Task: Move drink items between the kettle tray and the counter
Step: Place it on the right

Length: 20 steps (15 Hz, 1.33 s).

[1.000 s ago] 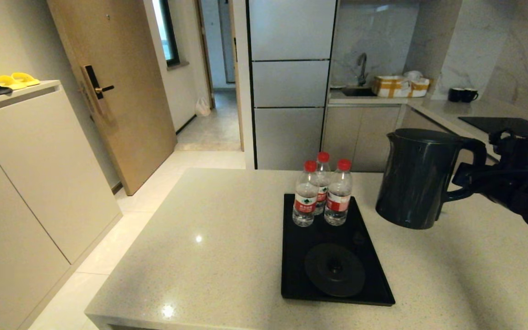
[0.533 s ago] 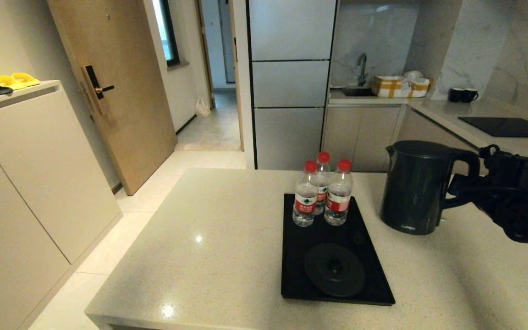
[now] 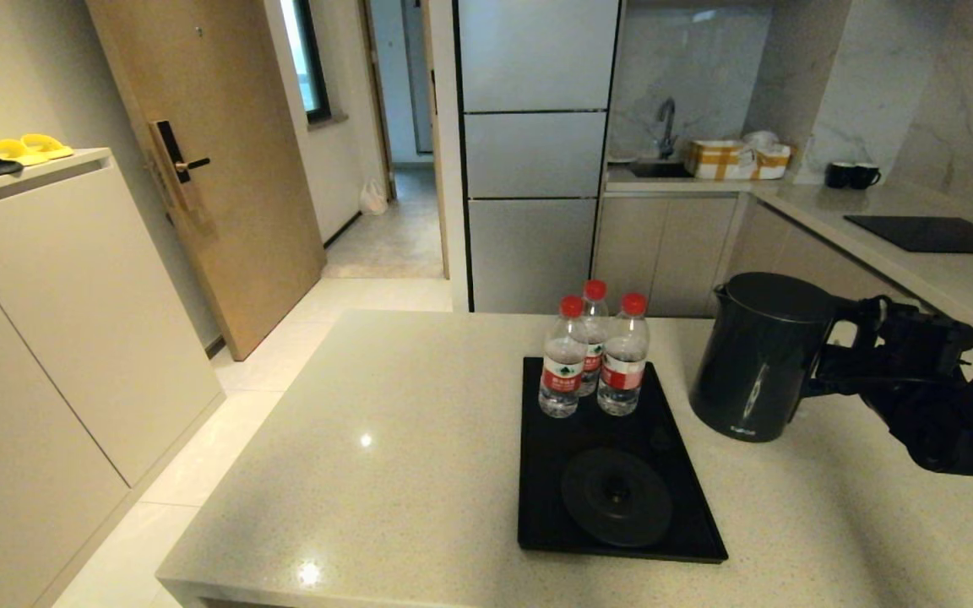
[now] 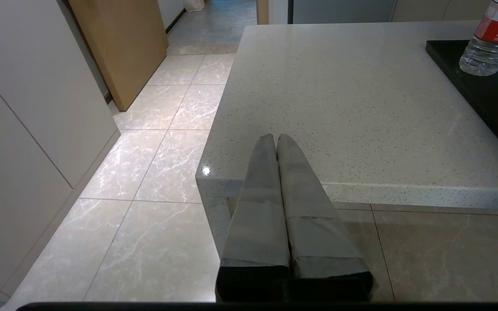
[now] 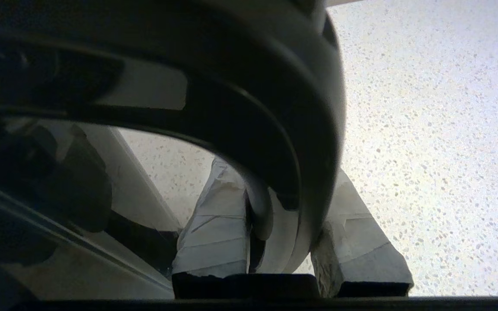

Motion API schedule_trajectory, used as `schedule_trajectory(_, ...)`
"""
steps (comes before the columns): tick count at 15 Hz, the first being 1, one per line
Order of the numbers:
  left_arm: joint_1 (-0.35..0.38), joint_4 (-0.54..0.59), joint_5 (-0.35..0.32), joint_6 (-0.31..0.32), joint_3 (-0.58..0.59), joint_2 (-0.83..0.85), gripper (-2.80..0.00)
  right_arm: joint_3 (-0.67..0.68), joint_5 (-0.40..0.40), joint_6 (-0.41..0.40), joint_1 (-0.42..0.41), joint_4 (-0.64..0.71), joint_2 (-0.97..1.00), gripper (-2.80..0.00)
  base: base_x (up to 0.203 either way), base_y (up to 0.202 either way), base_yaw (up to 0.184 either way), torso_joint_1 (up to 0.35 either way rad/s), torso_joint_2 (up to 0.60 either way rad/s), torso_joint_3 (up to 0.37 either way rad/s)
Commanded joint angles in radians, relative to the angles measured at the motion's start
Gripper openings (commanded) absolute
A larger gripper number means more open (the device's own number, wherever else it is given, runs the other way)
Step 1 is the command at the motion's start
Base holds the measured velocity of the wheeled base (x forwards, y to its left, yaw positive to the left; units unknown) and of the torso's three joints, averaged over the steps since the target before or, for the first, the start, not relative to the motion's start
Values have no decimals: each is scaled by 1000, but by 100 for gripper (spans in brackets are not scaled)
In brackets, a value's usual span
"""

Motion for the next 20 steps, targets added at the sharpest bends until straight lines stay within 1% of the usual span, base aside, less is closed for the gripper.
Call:
schedule_trajectory(1,0,1,1,0,0,1,-280,8,4,-2,1,24,-17,-280,0,0,0,0,0,0)
schedule_trajectory(3,0,1,1,0,-1,1,-280,23,33,-1,-3,67,-51,-280,0,0,0,0,0,0)
schedule_trajectory(4,0,0,0,0,0,1,-280,27,52,5,-5,91,-69,0,0,0,0,0,0,0)
schedule_trajectory(5,0,1,0,0,1,1,-280,30,80,12,-6,122,-84,0,0,0,0,0,0,0)
schedule_trajectory(8,0,1,0,0,1,1,-280,61,214,26,-30,193,-121,0,0,0,0,0,0,0)
schedule_trajectory(9,0,0,0,0,-1,1,-280,64,234,39,-37,205,-134,0,0,0,0,0,0,0)
schedule_trajectory(11,0,0,0,0,-1,1,-280,76,308,59,-46,243,-165,0,0,0,0,0,0,0)
schedule_trajectory(13,0,1,0,0,-1,1,-280,74,360,61,-59,320,-185,0,0,0,0,0,0,0)
schedule_trajectory(15,0,0,0,0,-1,1,-280,79,421,62,-69,357,-197,0,0,0,0,0,0,0)
schedule_trajectory(20,0,0,0,0,1,1,-280,79,429,60,-80,358,-196,0,0,0,0,0,0,0)
